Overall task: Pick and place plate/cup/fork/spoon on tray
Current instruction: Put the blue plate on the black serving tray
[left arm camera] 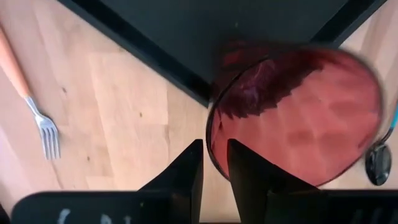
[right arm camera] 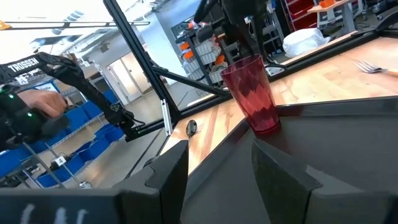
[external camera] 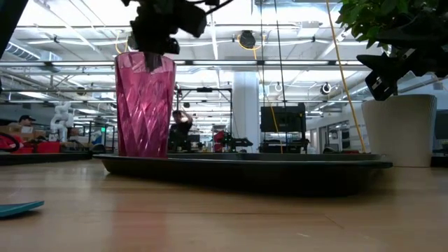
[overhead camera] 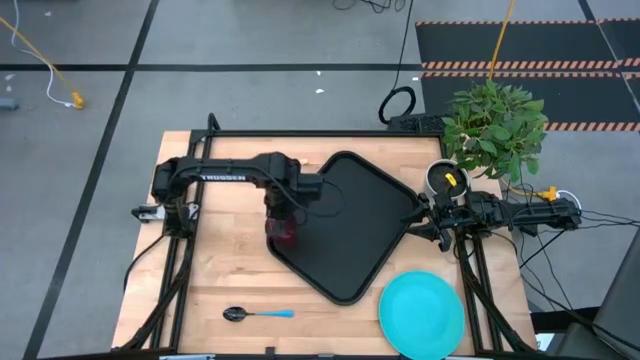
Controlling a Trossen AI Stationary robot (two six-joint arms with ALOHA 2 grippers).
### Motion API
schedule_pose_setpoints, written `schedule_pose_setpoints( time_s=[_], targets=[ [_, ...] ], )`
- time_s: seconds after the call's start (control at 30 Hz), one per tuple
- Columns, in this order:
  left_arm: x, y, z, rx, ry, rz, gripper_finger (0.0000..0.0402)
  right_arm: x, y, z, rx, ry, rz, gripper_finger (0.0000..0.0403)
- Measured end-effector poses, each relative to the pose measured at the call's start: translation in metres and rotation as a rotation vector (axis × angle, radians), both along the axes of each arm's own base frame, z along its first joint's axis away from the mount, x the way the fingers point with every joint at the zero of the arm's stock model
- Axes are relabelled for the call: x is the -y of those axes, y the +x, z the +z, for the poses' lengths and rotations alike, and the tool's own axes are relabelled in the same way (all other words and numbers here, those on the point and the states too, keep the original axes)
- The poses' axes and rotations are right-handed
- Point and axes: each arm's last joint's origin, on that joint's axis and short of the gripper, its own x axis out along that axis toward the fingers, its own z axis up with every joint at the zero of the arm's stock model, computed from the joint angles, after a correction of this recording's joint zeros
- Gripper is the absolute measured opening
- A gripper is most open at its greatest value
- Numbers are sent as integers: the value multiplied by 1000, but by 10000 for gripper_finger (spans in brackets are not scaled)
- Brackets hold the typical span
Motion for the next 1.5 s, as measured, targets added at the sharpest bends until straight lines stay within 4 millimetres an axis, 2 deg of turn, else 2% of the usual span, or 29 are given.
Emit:
schedule_pose_setpoints(
  time_s=[0.17, 0.4, 0.57, 0.7, 0.83, 0.9, 0.97, 1.07, 1.27, 1.4, 1.5],
  targets=[
    [-1, 5, 28, 113, 24, 1, 74, 0, 0, 0, -1, -2, 0, 169],
    [-5, 5, 71, 286, 189, 32, 74, 0, 0, -2, -19, 4, 0, 169],
    [-7, 15, 81, 429, 239, 105, 74, 0, 0, -2, -27, 26, 0, 169],
    [-5, 25, 99, 655, 326, 124, 56, 0, 0, -2, -35, 44, 0, 169],
    [-3, 27, 130, 942, 313, 65, 16, 0, 0, -3, -39, 51, 1, 169],
    [-3, 22, 138, 1013, 297, 45, 6, 0, 0, -3, -46, 60, 1, 169],
    [-5, 18, 139, 1059, 297, 58, 7, 0, 1, -4, -55, 71, 2, 169],
    [-10, 13, 131, 1129, 292, 95, 5, 0, 1, -5, -65, 73, 4, 169],
    [-14, 0, 101, 1419, 203, 120, 3, 0, 2, -6, -86, 77, 5, 169],
    [-19, -24, 85, 1603, 200, 148, 3, 0, 3, -7, -92, 81, 1, 169],
    [-20, -46, 71, 1666, 184, 157, 3, 0, 3, -6, -84, 78, -1, 169]
  ],
)
